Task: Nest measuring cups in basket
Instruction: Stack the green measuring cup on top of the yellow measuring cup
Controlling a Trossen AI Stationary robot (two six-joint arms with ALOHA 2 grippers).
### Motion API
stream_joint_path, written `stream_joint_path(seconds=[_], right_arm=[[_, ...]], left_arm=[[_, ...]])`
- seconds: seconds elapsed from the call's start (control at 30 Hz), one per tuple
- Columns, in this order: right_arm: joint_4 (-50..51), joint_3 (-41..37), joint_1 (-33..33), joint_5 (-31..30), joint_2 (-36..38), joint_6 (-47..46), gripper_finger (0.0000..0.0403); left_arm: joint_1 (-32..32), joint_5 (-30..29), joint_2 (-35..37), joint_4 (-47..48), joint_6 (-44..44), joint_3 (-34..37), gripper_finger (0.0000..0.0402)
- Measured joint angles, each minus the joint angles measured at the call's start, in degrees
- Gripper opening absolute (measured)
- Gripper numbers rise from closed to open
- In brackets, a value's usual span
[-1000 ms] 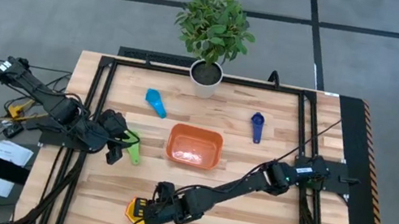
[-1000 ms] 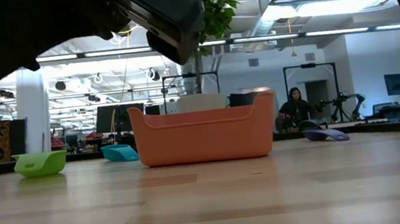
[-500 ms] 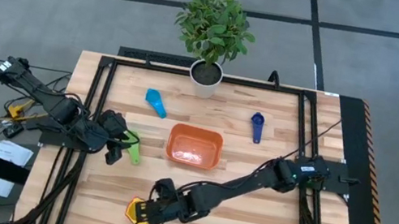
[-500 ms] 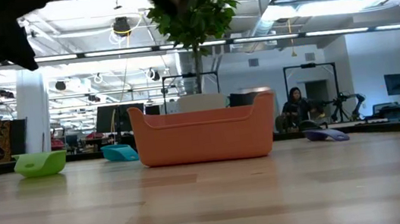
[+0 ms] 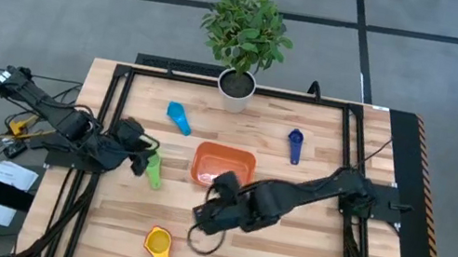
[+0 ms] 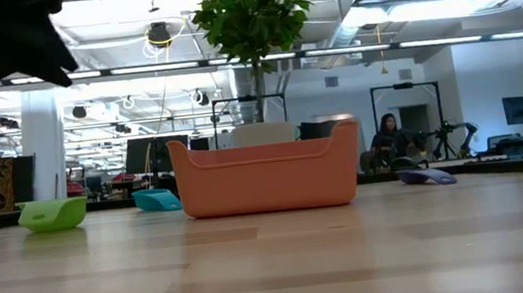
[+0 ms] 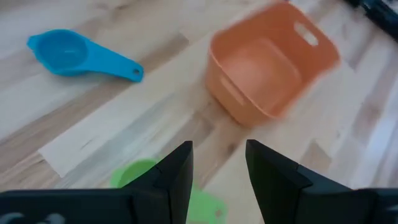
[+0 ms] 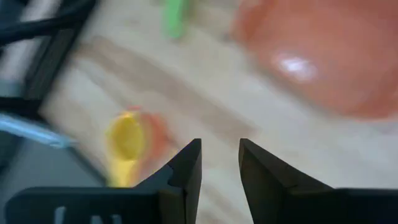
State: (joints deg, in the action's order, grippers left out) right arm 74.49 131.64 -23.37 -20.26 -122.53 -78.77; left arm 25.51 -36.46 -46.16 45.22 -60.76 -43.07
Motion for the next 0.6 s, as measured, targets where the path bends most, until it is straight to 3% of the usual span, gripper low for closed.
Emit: stream_joint_path(seconds=[0.2, 0.43, 0.6], right_arm=[[16.2, -0.1, 1.7, -3.2, 4.2, 4.2, 0.0104], [12.6, -13.1, 5.6, -2.0, 11.0, 13.6, 0.0068], [-1.7, -30.5, 8.1, 3.4, 18.9, 18.0, 0.0052]], left_arm=[[-2.1, -0.5, -0.1, -0.1, -4.3, 0.0, 0.0137], [-2.1, -2.0, -3.1, 0.5, -9.3, 0.0, 0.0137], [-2.1, -1.5, -7.6, 1.0, -15.5, 0.2, 0.0137]])
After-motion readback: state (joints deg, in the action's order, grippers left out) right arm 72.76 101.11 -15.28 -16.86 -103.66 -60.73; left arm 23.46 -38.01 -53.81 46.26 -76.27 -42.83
